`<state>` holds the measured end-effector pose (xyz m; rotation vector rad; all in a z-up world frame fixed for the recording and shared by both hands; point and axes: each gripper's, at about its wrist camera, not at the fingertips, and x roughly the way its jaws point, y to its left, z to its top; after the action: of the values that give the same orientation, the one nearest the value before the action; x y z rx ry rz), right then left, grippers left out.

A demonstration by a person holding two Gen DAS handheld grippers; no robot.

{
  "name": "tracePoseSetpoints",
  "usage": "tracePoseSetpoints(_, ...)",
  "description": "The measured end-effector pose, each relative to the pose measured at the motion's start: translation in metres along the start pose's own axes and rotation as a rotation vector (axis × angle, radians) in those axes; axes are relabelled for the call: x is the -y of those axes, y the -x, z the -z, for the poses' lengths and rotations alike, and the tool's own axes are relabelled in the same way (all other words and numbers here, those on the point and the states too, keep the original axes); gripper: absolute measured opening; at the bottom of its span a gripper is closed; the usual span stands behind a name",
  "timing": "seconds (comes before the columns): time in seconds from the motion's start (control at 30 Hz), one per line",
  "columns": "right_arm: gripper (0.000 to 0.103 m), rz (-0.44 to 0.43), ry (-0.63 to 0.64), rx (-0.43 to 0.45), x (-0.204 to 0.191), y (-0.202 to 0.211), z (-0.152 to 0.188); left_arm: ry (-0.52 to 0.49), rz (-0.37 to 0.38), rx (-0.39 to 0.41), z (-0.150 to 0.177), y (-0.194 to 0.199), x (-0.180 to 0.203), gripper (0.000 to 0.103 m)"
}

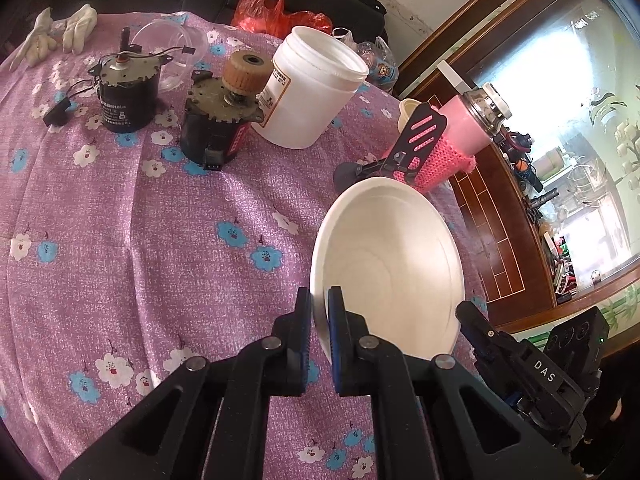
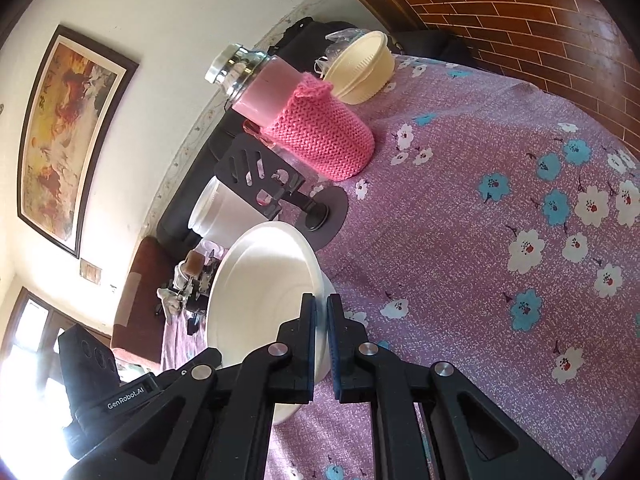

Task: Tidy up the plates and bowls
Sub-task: 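Lift the white bowl by its rim with both tools, then carry the white bowl across the table toward the red plate stack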

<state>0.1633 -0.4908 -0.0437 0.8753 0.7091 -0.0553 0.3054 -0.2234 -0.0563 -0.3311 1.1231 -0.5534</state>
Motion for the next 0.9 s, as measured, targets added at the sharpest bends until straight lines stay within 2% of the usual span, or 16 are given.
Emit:
tracePoseSetpoints(0.43,0.007,-0.023,0.059,0.026,-0.024,0.017,0.013,-0.021,-0.057,0.072,0.012,0.036,0.004,0.008)
tracePoseSetpoints(0.67,0.007,-0.061,0.096,0.031,-0.047,0.03,0.028,-0.027,-0.088,0.121,0.025,0.07,-0.003,0.008)
tracePoseSetpoints(0.9,0.007,-0.129,0.115,0.002,-0.073,0.04,0.057,-0.019,-0.135,0.185,0.049,0.118,-0.02,0.008)
